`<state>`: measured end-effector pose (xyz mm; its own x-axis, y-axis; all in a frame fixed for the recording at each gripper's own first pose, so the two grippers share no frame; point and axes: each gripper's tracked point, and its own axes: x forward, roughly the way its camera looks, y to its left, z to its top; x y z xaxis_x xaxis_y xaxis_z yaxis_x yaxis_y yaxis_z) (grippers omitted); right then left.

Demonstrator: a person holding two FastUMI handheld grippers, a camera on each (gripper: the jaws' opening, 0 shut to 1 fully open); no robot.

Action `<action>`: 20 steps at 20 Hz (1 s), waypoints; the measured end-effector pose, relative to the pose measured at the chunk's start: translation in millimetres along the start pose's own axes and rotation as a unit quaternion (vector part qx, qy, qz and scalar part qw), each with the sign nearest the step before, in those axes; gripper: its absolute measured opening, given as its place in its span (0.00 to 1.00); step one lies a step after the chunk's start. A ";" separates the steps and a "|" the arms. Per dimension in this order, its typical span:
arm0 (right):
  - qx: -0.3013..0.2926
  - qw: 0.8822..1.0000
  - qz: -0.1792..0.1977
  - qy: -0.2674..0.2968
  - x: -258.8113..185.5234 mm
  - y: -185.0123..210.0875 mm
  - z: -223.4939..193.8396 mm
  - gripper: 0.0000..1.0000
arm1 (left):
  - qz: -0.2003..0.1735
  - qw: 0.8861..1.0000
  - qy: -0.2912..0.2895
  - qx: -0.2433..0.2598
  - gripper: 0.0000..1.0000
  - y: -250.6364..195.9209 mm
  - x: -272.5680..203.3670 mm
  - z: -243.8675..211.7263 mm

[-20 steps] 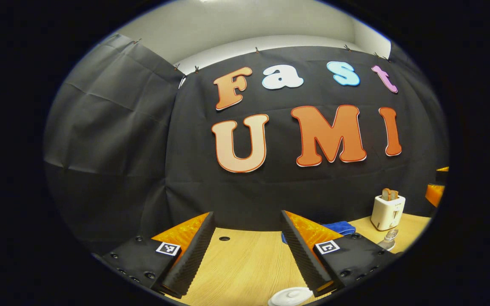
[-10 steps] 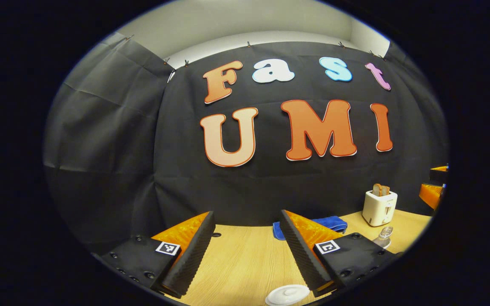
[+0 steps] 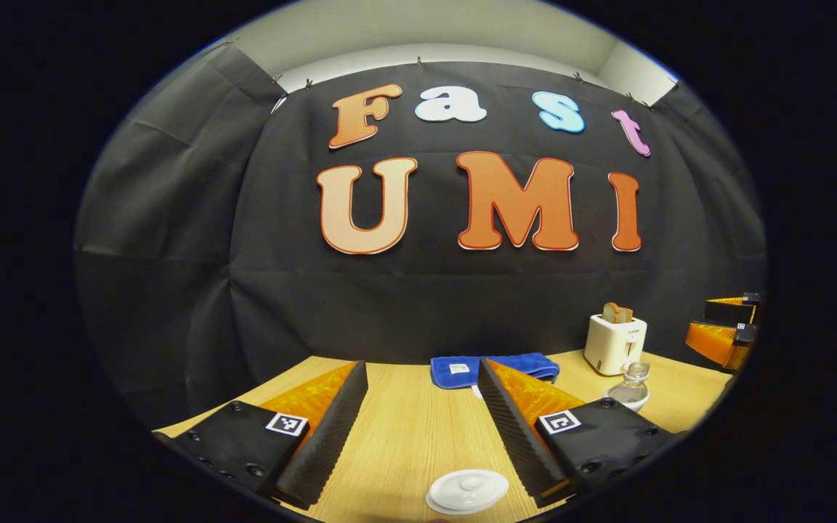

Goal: Open the teacup lid with one hand, grasp the water bottle and pour water into the teacup with the other hand; after pouring, place the water bottle on the coaster and then close the teacup lid.

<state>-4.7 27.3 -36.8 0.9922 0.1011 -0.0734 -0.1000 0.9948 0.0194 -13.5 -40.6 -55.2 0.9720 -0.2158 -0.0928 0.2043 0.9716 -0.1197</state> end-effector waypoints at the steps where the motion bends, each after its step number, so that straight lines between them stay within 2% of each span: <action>1: 0.001 1.000 0.007 0.003 0.0 4.3 -4.9 0.98 | -0.006 1.000 0.005 0.003 0.95 -4.1 0.0 -6.3; 2: 0.001 1.000 0.012 0.007 0.1 8.0 -9.7 0.98 | -0.013 1.000 0.010 0.006 0.95 -8.4 -1.5 -13.6; 3: 0.001 1.000 0.018 0.010 0.2 11.2 -14.3 0.98 | -0.020 1.000 0.014 0.008 1.00 -13.1 -2.2 -20.0; 10: 0.002 0.998 0.054 0.034 0.9 35.6 -43.5 0.98 | -0.060 0.997 0.048 0.014 1.00 -39.5 -6.8 -67.3; 16: 0.009 0.996 0.061 0.058 4.0 43.6 -61.4 0.98 | -0.095 0.990 0.100 0.024 0.98 -59.1 -9.2 -114.5; 20: 0.004 0.996 0.063 0.068 3.3 44.6 -70.7 0.98 | -0.102 0.986 0.127 0.021 0.95 -61.0 -10.0 -134.6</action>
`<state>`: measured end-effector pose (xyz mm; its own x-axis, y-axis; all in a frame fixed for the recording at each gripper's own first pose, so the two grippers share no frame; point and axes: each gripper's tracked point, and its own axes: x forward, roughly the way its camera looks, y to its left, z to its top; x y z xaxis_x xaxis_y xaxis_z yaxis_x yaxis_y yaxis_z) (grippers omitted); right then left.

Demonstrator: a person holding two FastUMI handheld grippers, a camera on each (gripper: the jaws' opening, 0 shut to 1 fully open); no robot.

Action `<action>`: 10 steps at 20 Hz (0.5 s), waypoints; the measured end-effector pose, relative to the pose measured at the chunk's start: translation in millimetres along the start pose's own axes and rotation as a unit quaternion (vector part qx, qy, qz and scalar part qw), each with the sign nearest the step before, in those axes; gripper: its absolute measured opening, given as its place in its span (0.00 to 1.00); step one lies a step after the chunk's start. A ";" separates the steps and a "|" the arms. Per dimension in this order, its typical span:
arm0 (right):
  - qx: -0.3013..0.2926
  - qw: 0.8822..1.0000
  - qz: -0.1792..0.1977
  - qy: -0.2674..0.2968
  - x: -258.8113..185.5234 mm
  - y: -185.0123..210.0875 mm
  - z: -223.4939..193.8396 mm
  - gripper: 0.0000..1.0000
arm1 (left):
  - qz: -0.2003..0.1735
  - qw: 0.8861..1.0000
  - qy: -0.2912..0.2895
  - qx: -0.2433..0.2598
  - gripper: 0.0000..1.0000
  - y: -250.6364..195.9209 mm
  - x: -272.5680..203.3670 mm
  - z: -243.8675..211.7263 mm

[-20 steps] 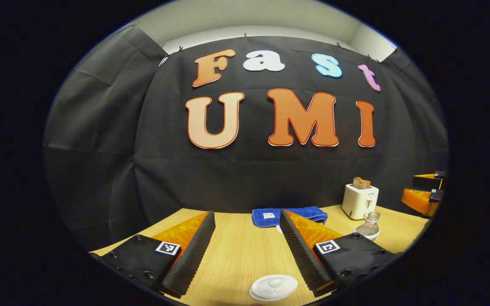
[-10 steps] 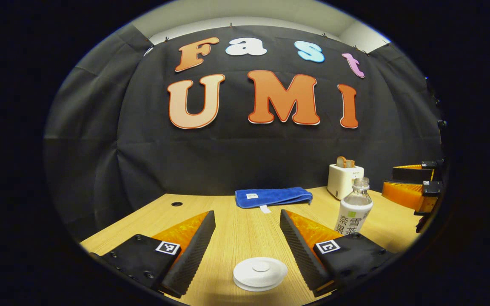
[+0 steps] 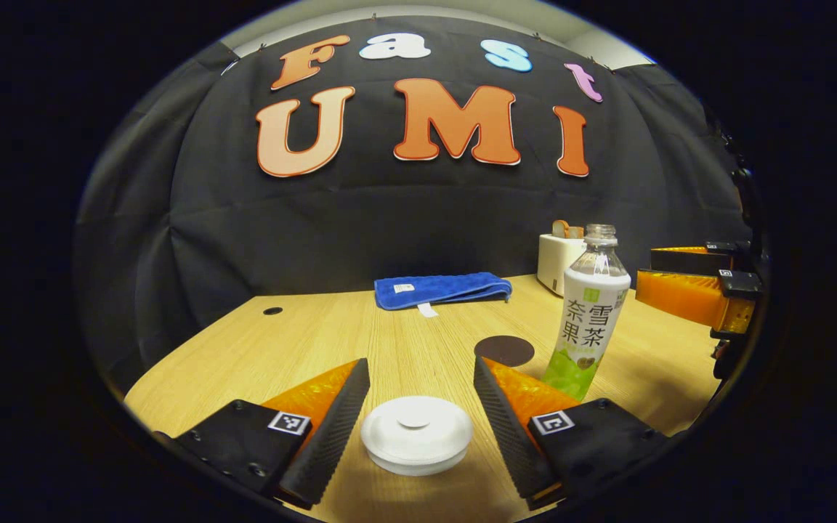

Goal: Open the teacup lid with one hand, grasp the water bottle and pour water into the teacup with the other hand; after pouring, place the water bottle on the coaster and then close the teacup lid.

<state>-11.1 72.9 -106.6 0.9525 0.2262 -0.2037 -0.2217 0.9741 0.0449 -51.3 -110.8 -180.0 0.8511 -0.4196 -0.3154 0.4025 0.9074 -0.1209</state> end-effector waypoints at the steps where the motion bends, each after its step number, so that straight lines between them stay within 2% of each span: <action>1: -0.001 1.000 0.002 0.002 0.6 1.1 -2.4 0.98 | 0.000 1.000 0.009 0.001 0.89 1.3 1.6 -6.1; 3: -0.004 1.000 0.004 0.008 1.2 2.0 -7.9 0.98 | 0.004 1.000 0.023 0.002 0.86 2.6 2.1 -13.5; 4: -0.004 1.000 0.004 0.010 1.0 2.7 -9.8 0.98 | 0.003 1.000 0.029 0.004 0.79 2.8 2.8 -16.5; 6: -0.004 1.000 0.005 0.013 1.4 3.1 -11.8 0.98 | 0.001 0.999 0.041 0.009 0.75 1.2 3.5 -24.7; 8: -0.002 1.000 0.005 0.015 2.3 3.5 -13.5 0.98 | 0.005 0.999 0.047 0.018 0.75 2.9 6.0 -29.4; 9: -0.001 1.000 0.005 0.015 2.2 3.5 -13.6 0.99 | 0.004 0.998 0.050 0.021 0.60 2.2 5.8 -31.1; 10: 0.000 1.000 0.006 0.016 2.2 3.2 -14.1 0.99 | 0.005 0.999 0.047 0.024 0.58 3.0 4.8 -29.6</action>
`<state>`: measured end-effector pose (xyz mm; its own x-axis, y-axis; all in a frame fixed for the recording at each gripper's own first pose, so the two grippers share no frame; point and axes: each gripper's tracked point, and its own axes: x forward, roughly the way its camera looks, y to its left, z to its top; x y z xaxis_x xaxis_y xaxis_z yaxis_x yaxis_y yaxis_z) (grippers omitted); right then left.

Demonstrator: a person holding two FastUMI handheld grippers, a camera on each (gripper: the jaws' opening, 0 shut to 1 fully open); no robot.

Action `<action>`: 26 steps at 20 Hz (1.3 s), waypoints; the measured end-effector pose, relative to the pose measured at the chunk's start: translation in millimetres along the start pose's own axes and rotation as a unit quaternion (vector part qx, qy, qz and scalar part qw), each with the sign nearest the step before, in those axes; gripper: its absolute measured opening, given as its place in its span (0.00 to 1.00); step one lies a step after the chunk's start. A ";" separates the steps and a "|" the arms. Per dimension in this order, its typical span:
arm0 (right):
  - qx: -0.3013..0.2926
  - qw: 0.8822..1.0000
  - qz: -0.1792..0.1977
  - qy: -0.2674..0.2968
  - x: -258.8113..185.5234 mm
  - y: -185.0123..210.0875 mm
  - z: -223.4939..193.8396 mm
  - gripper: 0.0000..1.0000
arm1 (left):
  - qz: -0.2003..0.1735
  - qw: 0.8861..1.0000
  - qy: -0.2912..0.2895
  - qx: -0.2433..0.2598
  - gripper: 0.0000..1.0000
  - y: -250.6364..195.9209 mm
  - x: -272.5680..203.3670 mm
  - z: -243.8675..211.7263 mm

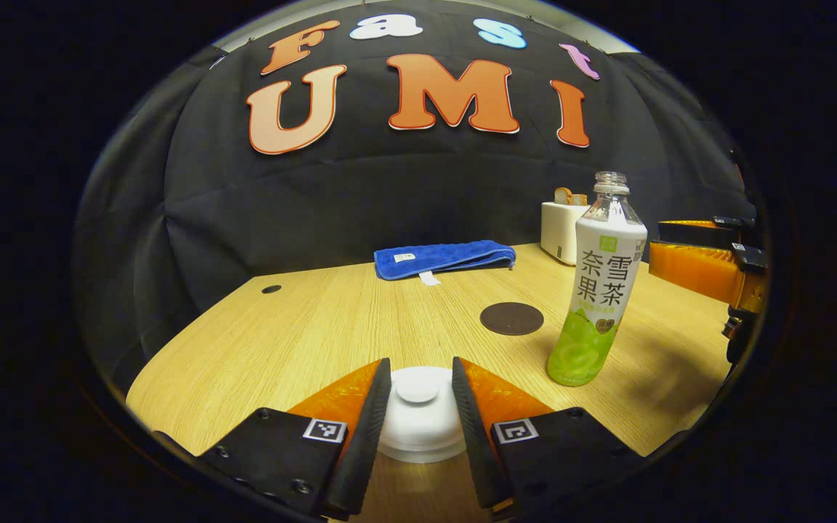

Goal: Open the teacup lid with one hand, grasp the water bottle and pour water into the teacup with the other hand; after pouring, place the water bottle on the coaster and then close the teacup lid.

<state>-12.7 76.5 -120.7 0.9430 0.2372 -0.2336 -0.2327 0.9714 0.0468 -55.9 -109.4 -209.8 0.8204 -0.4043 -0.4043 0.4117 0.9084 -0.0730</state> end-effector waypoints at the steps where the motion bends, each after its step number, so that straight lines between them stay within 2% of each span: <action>1: 0.001 1.000 0.000 0.002 1.1 -0.1 -1.4 0.99 | 0.000 1.000 0.000 0.000 0.57 -0.6 0.0 2.0; 3: 0.003 1.000 -0.001 0.004 1.4 -1.3 -2.6 0.98 | 0.007 1.000 -0.002 -0.002 0.43 2.7 0.1 3.9; 4: 0.003 1.000 -0.002 0.004 2.0 -2.3 -3.3 0.98 | 0.007 1.000 -0.002 -0.006 0.41 3.5 2.5 3.4; 5: 0.003 1.000 -0.002 0.006 1.9 -2.1 -4.4 0.99 | 0.006 1.000 -0.002 -0.005 0.31 2.2 3.6 3.6; 7: 0.003 1.000 0.000 0.008 1.7 -1.4 -6.4 0.99 | 0.007 1.000 -0.005 -0.003 0.34 1.5 2.5 3.5; 9: 0.004 1.000 0.004 0.010 1.9 0.9 -7.8 0.99 | 0.005 1.000 -0.008 -0.009 0.26 2.3 0.9 6.9; 10: 0.004 1.000 0.007 0.012 2.2 2.0 -8.9 0.98 | 0.009 1.000 -0.014 -0.008 0.29 3.3 0.6 9.4; 19: 0.018 0.998 0.042 0.037 17.6 27.1 -29.7 0.99 | 0.057 0.996 -0.060 -0.015 0.30 43.7 -12.2 39.3; 22: 0.021 0.997 0.046 0.057 31.3 32.8 -45.0 0.99 | 0.080 0.994 -0.067 -0.026 0.29 65.1 -18.7 39.6; 23: 0.021 0.997 0.046 0.064 35.2 35.1 -49.9 0.99 | 0.088 0.993 -0.068 -0.030 0.26 72.8 -20.8 39.0; 25: 0.023 0.996 0.049 0.075 41.2 40.1 -58.5 0.98 | 0.101 0.992 -0.067 -0.036 0.33 85.2 -25.5 34.8; 26: 0.024 0.995 0.050 0.081 43.7 42.8 -62.4 0.96 | 0.106 0.991 -0.065 -0.039 0.29 91.1 -27.1 30.2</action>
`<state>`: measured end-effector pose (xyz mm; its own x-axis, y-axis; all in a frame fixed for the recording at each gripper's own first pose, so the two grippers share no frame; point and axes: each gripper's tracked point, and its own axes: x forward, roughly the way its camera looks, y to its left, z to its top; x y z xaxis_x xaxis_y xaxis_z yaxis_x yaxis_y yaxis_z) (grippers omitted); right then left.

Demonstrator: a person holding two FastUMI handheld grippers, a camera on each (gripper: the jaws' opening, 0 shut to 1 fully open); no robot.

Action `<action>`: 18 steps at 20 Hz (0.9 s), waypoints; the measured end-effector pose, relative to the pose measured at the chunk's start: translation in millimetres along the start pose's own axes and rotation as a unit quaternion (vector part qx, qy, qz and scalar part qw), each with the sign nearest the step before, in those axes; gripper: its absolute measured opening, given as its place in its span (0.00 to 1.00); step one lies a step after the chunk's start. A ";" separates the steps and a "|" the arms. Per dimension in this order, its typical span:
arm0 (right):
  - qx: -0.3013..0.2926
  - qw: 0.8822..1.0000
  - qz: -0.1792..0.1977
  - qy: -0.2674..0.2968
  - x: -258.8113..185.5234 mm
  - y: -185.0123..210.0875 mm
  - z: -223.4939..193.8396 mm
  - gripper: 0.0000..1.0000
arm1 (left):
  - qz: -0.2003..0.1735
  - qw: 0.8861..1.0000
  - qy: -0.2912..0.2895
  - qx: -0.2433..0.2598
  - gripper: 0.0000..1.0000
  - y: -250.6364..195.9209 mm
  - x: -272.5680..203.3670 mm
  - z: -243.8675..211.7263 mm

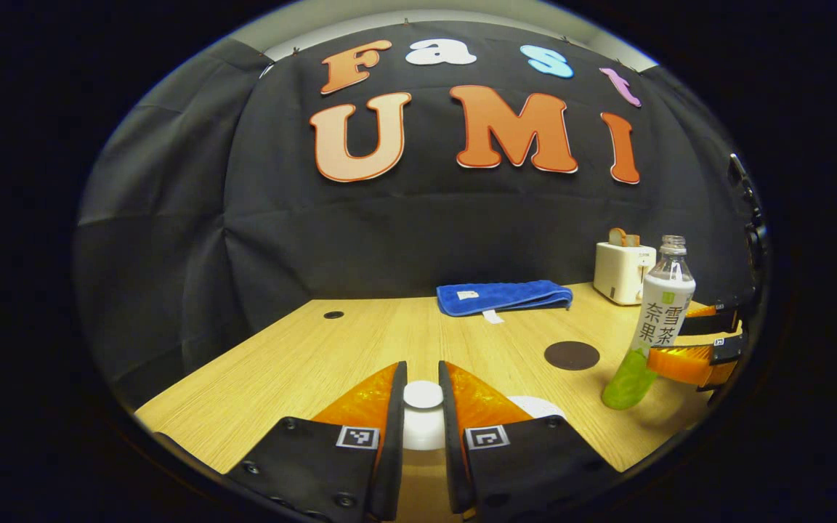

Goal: Open the teacup lid with one hand, grasp the water bottle and pour water into the teacup with the other hand; after pouring, place the water bottle on the coaster and then close the teacup lid.

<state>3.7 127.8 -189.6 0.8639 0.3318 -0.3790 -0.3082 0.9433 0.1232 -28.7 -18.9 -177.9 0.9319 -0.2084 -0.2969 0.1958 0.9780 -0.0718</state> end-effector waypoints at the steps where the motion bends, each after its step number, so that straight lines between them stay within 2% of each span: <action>1: 0.001 1.000 0.001 0.005 2.7 1.8 -2.2 0.95 | 0.004 1.000 0.003 -0.002 0.29 5.2 0.1 -3.3; 2: 0.001 1.000 0.001 0.009 4.4 4.0 -4.0 0.93 | 0.008 1.000 0.005 -0.003 0.26 9.0 0.5 -6.2; 3: 0.002 1.000 0.000 0.010 5.9 4.9 -4.0 0.91 | 0.010 1.000 0.007 -0.004 0.29 12.2 -0.4 -9.8; 6: 0.006 1.000 0.003 0.010 7.5 12.1 -2.3 0.77 | 0.012 1.000 0.009 -0.007 0.29 18.7 -1.1 -15.0; 7: 0.008 1.000 0.001 0.013 11.2 11.6 -2.3 0.67 | 0.012 1.000 0.009 -0.008 0.29 21.2 -1.2 -16.2; 9: 0.002 1.000 -0.004 0.015 11.1 10.2 0.5 0.63 | 0.014 1.000 0.008 -0.012 0.29 27.2 -2.0 -17.3; 10: -0.008 1.000 -0.010 0.018 11.9 8.1 0.9 0.65 | 0.016 1.000 0.007 -0.013 0.29 30.5 -2.4 -18.1; 15: -0.077 0.996 -0.040 -0.001 12.5 -1.7 19.0 0.65 | 0.025 0.999 0.011 -0.023 0.29 44.6 -4.5 -24.3; 18: -0.145 0.987 -0.069 -0.007 14.7 -14.3 27.4 0.65 | 0.028 0.999 0.009 -0.024 0.29 50.2 -9.4 -24.3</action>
<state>31.7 119.5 -171.8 0.9107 0.2017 -0.3606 -0.2861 0.9375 -0.1982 -35.1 32.0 -201.9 0.9353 -0.1546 -0.3184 0.1287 0.9865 -0.1009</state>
